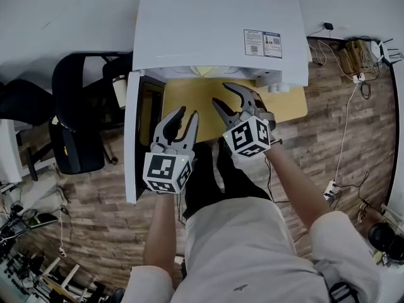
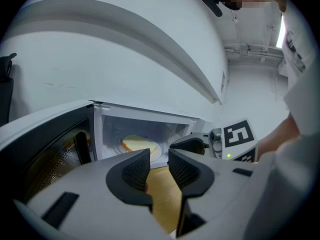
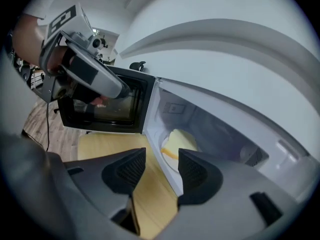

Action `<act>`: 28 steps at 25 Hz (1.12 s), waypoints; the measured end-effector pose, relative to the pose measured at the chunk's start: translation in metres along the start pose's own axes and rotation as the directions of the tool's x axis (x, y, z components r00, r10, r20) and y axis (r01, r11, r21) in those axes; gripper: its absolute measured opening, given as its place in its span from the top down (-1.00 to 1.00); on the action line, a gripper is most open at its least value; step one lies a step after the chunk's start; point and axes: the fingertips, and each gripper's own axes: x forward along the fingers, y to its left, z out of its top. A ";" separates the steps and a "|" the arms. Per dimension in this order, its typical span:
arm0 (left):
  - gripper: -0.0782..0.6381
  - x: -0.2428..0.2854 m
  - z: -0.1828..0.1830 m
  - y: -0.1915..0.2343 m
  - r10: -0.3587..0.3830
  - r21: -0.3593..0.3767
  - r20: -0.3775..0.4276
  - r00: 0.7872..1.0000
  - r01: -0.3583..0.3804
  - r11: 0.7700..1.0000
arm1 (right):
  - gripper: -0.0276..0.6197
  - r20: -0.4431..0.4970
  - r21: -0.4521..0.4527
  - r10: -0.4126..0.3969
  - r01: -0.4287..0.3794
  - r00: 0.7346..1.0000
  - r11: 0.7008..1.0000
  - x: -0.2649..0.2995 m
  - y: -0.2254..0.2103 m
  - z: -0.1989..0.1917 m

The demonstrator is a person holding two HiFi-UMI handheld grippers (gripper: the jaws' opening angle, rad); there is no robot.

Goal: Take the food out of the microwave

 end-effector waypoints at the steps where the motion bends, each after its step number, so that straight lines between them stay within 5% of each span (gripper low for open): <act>1: 0.48 0.001 -0.001 0.002 0.000 -0.003 -0.004 1.000 0.000 1.000 | 0.30 -0.015 -0.014 -0.004 0.004 1.000 1.000 0.005 0.000 -0.003; 15: 0.48 0.013 -0.008 0.013 -0.016 0.006 -0.035 0.999 0.016 1.000 | 0.25 -0.175 -0.287 -0.101 0.047 0.979 0.957 0.065 -0.014 -0.040; 24: 0.48 0.014 -0.010 0.021 -0.020 0.002 -0.047 0.999 0.021 1.000 | 0.27 -0.229 -0.378 -0.098 0.005 0.969 0.926 0.088 -0.014 -0.050; 28: 0.48 0.014 -0.010 0.022 -0.022 0.007 -0.051 0.998 0.022 1.000 | 0.29 -0.238 -0.464 -0.110 -0.013 0.965 0.886 0.096 -0.009 -0.056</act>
